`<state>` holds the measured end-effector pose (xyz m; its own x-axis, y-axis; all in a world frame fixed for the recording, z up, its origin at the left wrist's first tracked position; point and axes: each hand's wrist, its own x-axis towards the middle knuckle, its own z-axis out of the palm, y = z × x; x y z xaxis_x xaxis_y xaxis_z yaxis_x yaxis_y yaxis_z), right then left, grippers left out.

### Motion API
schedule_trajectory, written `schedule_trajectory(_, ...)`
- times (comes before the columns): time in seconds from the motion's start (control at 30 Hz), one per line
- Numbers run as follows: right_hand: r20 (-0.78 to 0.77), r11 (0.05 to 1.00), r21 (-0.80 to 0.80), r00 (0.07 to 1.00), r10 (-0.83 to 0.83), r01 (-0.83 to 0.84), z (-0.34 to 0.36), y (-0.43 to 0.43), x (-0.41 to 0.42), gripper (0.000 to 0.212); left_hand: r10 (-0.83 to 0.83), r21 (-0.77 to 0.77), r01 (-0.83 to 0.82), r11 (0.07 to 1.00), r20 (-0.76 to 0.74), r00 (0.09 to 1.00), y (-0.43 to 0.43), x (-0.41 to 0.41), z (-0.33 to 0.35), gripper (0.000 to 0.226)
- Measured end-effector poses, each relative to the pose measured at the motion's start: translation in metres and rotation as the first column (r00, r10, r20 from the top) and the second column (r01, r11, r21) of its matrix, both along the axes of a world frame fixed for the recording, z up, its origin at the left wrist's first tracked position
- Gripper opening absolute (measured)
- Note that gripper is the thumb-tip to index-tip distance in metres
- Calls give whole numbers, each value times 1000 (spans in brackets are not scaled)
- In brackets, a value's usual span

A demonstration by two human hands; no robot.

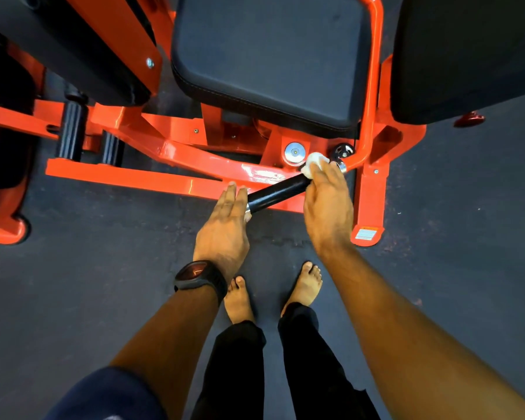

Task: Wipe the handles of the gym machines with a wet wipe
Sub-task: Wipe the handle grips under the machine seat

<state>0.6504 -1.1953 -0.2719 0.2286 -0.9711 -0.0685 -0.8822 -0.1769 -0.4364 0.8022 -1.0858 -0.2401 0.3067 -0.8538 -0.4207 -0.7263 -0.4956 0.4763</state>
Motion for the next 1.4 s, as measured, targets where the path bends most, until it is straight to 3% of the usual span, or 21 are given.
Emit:
schedule_trajectory(0.07,117,990,66,985,-128,121,1,22,18,47,1,-20,-1,1000,-1,1000,1,-2,-1,53)
schedule_trajectory(0.23,459,948,298,854,-244,111,9,75,50,50,75,-47,-76,996,-20,997,3,-10,-3,53)
schedule_trajectory(0.33,458,890,223,763,-456,398,6,76,55,47,45,-64,-45,997,-9,999,4,-9,-7,53)
schedule_trajectory(0.4,390,726,376,613,-687,575,12,82,74,38,23,-69,-24,997,-20,1000,6,-6,-8,55)
schedule_trajectory(0.47,403,606,558,453,-795,567,20,87,91,27,12,-59,-14,998,-43,999,7,-5,-9,57)
schedule_trajectory(0.5,448,541,645,307,-840,540,19,84,94,22,3,-75,-5,997,-34,999,7,-3,-10,56)
schedule_trajectory(0.57,427,363,841,-81,-900,402,19,68,90,28,-22,-122,24,992,12,1000,8,-2,-11,52)
schedule_trajectory(0.6,381,309,899,-205,-901,312,18,63,86,34,-35,-131,38,991,26,999,9,-1,-12,51)
schedule_trajectory(0.63,356,296,920,-233,-905,258,22,62,83,36,-49,-135,52,989,31,998,9,-1,-14,51)
schedule_trajectory(0.73,316,290,939,-138,-939,183,35,69,82,24,-37,-161,42,986,31,999,11,-2,-17,51)
schedule_trajectory(0.87,331,268,927,-235,-914,263,28,56,71,37,-114,-167,128,978,95,989,16,0,-27,67)
schedule_trajectory(0.9,370,298,899,-192,-909,322,25,55,69,37,-130,-150,140,979,74,989,17,1,-27,70)
schedule_trajectory(0.93,407,344,849,-82,-910,402,25,58,69,32,-139,-134,145,980,53,989,19,2,-27,70)
schedule_trajectory(0.97,439,424,759,93,-894,495,25,63,71,20,-144,-136,148,980,36,989,20,2,-26,67)
schedule_trajectory(1.03,506,690,504,470,-723,519,26,75,69,4,-148,-145,153,978,39,988,23,-1,-24,62)
schedule_trajectory(1.07,520,801,392,610,-598,452,25,78,66,6,-146,-154,152,976,51,988,24,-3,-23,63)
schedule_trajectory(1.1,529,866,346,687,-498,361,24,75,62,9,-139,-167,149,975,66,988,24,-4,-23,63)
schedule_trajectory(1.2,512,843,527,754,-412,103,31,54,50,12,-152,-191,169,967,102,983,26,-4,-25,67)
schedule_trajectory(1.27,381,921,384,920,-90,-68,34,48,39,15,-152,-200,171,965,108,983,26,-3,-25,70)
schedule_trajectory(1.33,295,955,197,943,156,-220,37,47,34,30,-143,-197,160,967,98,985,25,-6,-24,76)
schedule_trajectory(1.4,64,854,72,857,511,-515,34,48,36,41,-116,-185,127,975,68,991,24,-10,-19,83)
